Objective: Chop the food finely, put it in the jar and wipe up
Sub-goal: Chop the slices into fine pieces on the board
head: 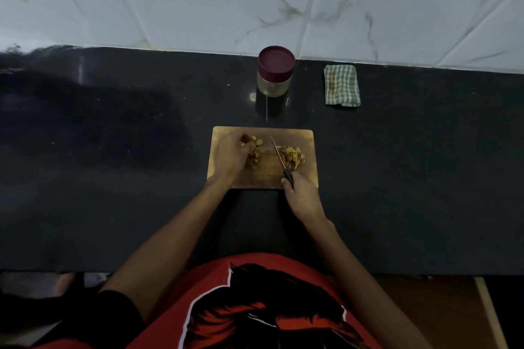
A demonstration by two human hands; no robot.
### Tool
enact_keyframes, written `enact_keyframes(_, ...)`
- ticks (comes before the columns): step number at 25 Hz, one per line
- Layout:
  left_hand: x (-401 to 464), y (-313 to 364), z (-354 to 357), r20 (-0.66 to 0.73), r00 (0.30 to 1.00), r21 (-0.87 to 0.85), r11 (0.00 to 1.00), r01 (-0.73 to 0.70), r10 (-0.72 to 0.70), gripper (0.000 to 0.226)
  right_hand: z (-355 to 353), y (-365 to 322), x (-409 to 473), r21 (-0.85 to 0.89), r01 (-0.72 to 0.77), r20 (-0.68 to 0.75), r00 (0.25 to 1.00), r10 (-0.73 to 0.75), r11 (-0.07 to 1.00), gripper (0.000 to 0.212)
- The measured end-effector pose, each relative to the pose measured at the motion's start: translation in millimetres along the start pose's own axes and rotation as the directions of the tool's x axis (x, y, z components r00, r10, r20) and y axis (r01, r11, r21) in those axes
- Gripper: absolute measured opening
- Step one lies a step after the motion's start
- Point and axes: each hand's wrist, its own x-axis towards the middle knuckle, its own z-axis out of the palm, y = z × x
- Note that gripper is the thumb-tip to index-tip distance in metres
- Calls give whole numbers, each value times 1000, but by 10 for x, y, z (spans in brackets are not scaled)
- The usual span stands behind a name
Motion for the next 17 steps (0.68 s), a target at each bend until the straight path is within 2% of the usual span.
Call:
enact_keyframes(3,-10,-6,-57,-3,999,-124,991,45,-46,15,9,10,11,-2,-5,3,1000,5,1000,21)
enact_keyframes(5,-33,13,-17,60,998,-134,991,20,-12,18,6,13,18,-4,-7,6,1000,7,1000,20)
enact_keyframes(8,-103,69,122,224,973,-54,997,-49,60,20,4,4,11,-10,-1,3,1000,1,1000,20)
enact_keyframes(10,-144,90,202,291,956,26,998,-55,45,21,2,9,4,-5,3,-4,1000,-3,1000,21)
enact_keyframes(13,-177,83,262,240,969,130,988,-87,53,20,15,19,9,-15,-1,-13,1000,1,1000,21)
enact_keyframes(17,-87,65,269,112,991,180,979,-92,73,18,15,21,5,-21,-9,-15,1000,8,1000,21)
